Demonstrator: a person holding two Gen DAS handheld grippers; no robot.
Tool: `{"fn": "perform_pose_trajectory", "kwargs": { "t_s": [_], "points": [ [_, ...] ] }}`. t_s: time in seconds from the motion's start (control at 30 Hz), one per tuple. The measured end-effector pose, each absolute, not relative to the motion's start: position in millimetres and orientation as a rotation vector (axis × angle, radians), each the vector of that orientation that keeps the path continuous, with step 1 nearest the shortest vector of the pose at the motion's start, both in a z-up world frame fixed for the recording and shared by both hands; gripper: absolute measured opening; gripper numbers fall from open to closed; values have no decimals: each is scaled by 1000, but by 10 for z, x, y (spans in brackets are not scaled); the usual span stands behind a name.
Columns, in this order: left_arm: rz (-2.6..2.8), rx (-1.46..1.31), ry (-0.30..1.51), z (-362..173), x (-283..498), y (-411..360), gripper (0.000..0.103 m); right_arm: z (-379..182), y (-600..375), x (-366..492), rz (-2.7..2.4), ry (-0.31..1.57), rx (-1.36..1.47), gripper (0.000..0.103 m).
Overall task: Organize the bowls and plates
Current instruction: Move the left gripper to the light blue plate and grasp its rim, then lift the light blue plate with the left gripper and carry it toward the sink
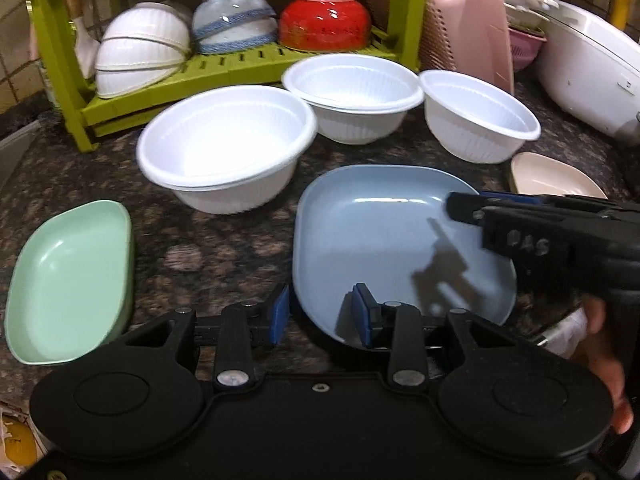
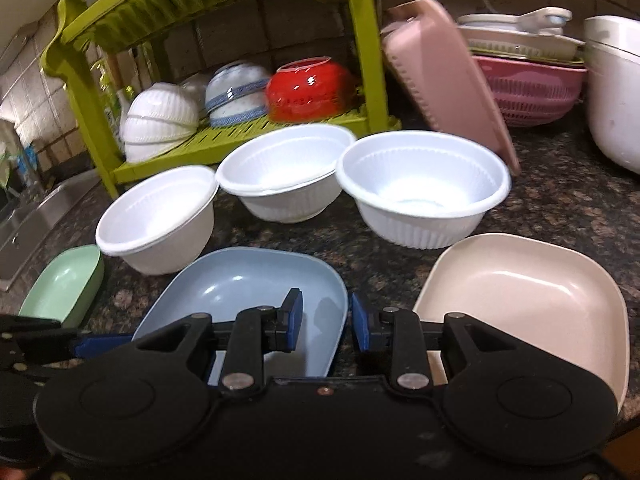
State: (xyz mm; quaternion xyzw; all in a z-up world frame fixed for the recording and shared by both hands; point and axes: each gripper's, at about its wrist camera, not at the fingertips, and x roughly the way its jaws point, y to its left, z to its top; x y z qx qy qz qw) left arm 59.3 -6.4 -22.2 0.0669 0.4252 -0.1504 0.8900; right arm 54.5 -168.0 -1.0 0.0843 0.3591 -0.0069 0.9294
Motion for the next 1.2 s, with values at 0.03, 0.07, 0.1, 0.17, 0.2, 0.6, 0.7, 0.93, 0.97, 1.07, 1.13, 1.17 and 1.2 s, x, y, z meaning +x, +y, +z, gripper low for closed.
{"fn": "perform_pose_trajectory", "kwargs": {
  "t_s": [0.03,0.07,0.1,0.17,0.2,0.6,0.7,0.93,0.97,1.07,1.13,1.17,1.2],
  "points": [
    [-307,128,877,-202,603,-42,44,5,-1684,527,-16,732,174,31],
    [-303,116,871,-181,610,-17,44,17,-1689,514,-14,732,178,31],
    [-298,103,865,-158,624,8,44,24,-1698,500,-12,734,187,31],
    [-288,88,858,-141,662,24,44,20,-1715,480,-13,744,204,31],
    [-284,82,856,-136,686,23,44,11,-1718,475,-15,751,210,30],
    [-261,101,883,-270,873,-114,41,-97,-1620,493,-8,801,180,28],
    [-275,94,884,-266,857,-120,35,-75,-1586,469,-4,789,172,26],
    [-286,95,859,-191,752,-84,34,36,-1593,381,3,747,182,26],
    [-288,94,851,-171,729,-73,34,63,-1592,356,6,737,183,26],
    [-292,93,824,-104,658,-42,34,126,-1578,290,11,713,183,26],
    [-293,89,809,-56,616,-14,34,164,-1570,248,14,696,183,26],
    [-294,86,801,-32,591,-6,34,187,-1569,224,17,686,184,26],
    [-298,83,791,-5,563,6,34,211,-1565,196,18,675,185,26]
  ]
}}
